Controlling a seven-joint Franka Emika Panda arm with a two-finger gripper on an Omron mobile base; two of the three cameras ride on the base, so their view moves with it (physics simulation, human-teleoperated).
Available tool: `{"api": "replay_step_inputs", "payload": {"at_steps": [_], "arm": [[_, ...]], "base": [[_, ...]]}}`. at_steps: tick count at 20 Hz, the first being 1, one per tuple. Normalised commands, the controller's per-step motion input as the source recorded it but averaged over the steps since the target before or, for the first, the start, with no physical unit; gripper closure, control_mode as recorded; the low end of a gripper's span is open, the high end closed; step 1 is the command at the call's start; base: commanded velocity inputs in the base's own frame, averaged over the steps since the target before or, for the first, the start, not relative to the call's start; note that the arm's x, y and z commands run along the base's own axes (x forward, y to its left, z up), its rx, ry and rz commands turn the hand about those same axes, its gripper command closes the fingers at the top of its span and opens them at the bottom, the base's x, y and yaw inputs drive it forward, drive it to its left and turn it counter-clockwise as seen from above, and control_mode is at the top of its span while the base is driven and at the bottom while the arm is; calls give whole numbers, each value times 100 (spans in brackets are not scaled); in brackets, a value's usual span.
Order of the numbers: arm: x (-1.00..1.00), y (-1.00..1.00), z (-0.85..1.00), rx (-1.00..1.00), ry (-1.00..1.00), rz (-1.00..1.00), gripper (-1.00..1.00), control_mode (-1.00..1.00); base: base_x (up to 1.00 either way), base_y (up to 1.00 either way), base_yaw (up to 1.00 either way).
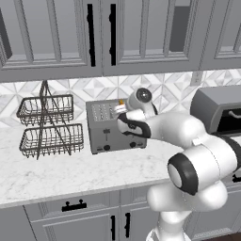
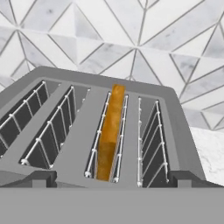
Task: Start the toaster. Once the lever pops up, take the bread to the plate on the dining counter.
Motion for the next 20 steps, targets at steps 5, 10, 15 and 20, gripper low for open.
{"api": "replay_step_inputs", "payload": {"at_steps": [5, 10, 15, 20], "arm": [[18, 0, -7, 0, 0, 0, -100, -100], [15, 0, -17, 0, 0, 0, -100, -100], [16, 0, -8, 0, 0, 0, -100, -100], [11, 0, -16, 0, 0, 0, -100, -100]], "base": [[0, 0, 0], [0, 0, 0], [0, 0, 0], [0, 0, 0]]}}
